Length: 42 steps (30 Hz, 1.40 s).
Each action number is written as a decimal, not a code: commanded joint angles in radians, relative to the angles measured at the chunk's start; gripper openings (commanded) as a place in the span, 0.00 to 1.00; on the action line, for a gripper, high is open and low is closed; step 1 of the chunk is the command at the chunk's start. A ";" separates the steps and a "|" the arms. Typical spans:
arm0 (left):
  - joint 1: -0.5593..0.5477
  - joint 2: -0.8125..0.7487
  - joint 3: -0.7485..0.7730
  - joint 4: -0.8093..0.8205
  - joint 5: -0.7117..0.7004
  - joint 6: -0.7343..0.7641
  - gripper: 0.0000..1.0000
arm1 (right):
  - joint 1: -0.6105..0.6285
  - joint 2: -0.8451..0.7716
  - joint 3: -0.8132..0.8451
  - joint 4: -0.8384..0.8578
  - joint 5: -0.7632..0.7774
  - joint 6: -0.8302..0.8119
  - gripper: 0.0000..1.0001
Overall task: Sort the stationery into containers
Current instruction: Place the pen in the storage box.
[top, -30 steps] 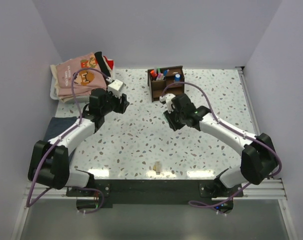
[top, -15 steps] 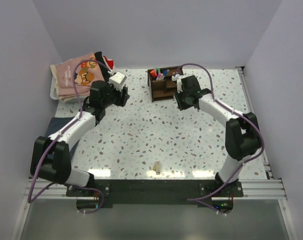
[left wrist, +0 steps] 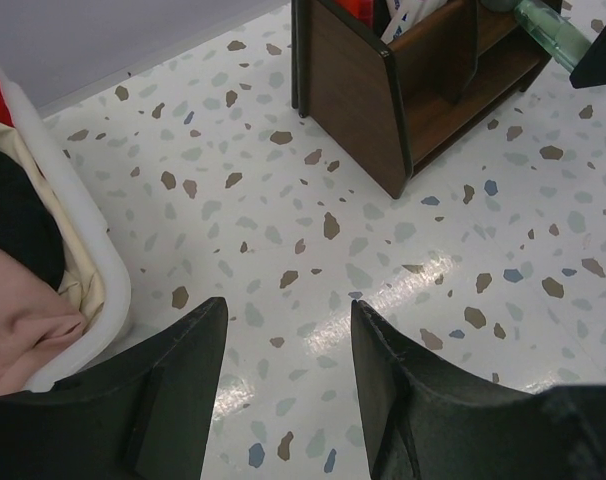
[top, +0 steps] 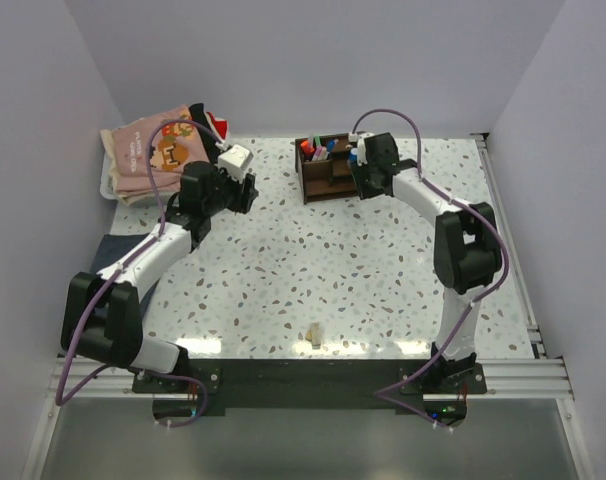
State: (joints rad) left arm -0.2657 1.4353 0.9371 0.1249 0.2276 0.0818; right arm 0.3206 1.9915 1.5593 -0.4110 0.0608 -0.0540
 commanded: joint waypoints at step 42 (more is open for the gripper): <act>0.003 0.011 0.006 0.007 -0.013 0.001 0.57 | 0.008 0.127 0.171 0.014 0.016 0.026 0.00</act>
State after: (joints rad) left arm -0.2657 1.4567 0.9371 0.1066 0.2214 0.0826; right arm 0.3264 2.1254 1.6802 -0.4332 0.0612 -0.0418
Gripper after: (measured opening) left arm 0.572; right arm 0.321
